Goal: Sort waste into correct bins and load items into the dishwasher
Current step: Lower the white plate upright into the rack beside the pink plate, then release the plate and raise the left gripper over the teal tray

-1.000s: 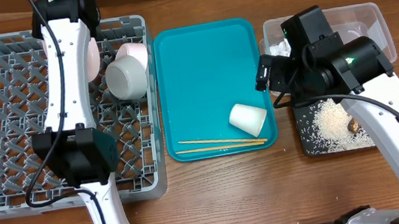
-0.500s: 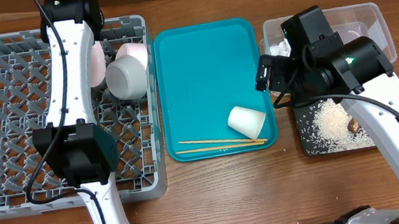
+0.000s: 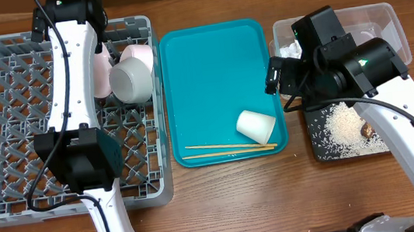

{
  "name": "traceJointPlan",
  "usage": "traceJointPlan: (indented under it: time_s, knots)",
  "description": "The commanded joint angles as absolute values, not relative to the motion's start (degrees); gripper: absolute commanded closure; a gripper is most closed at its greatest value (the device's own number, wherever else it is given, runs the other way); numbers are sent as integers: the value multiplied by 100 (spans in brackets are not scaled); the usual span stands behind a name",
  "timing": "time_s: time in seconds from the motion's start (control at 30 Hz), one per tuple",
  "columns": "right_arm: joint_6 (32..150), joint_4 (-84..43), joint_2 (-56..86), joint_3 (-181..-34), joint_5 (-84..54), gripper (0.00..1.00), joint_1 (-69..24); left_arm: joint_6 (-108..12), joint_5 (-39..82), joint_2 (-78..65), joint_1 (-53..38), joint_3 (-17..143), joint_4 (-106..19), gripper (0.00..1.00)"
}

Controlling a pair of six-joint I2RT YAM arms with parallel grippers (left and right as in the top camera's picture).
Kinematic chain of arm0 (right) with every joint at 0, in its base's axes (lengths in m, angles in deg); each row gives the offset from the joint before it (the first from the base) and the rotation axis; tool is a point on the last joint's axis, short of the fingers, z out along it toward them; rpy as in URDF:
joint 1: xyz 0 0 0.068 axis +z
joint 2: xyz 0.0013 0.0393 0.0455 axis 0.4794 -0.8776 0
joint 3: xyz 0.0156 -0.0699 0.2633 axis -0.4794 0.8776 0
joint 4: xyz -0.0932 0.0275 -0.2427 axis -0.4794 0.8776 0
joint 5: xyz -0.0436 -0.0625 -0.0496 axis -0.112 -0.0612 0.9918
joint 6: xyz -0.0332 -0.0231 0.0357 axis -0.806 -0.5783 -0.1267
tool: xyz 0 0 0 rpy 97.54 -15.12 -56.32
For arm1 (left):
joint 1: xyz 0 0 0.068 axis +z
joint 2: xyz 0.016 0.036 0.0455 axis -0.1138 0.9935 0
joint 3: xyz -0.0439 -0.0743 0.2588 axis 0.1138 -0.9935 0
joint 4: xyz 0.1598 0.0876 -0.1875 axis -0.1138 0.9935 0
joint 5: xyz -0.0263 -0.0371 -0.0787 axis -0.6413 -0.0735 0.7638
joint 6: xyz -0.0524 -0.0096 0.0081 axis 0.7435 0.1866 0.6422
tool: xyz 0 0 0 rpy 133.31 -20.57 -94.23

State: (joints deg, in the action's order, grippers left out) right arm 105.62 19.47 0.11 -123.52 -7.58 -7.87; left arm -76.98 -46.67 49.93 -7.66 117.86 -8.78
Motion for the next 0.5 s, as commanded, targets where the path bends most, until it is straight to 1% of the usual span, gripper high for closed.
traceJointPlan:
  time_s: [0.0, 0.07, 0.13, 0.2, 0.3, 0.37, 0.4, 0.47]
  knots:
    - [10569, 1915, 37, -12392, -701, 0, -772, -7095, -4361, 4832, -810, 12481, -668, 0]
    - [10569, 1915, 37, -12392, -701, 0, -772, -6675, -3871, 4714, -864, 12922, -387, 0]
    - [10569, 1915, 37, -12392, -701, 0, -772, -6314, -3060, 4583, -926, 13340, -89, 0]
    - [10569, 1912, 37, -12392, -701, 0, -772, -6065, -1856, 4436, -989, 13652, 149, 0]
    - [10569, 1915, 37, -12392, -701, 0, -772, -5999, 330, 4215, -1050, 13757, 409, 0]
    - [10569, 1912, 37, -12392, -701, 0, -772, -5997, 1418, 4198, -1111, 13755, 623, 0]
    - [10569, 1915, 37, -12392, -701, 0, -772, -5997, 1740, 4204, -1164, 13735, 754, 0]
    - [10569, 1915, 37, -12392, -701, 0, -772, -6013, 1803, 4233, -1365, 13589, 990, 0]
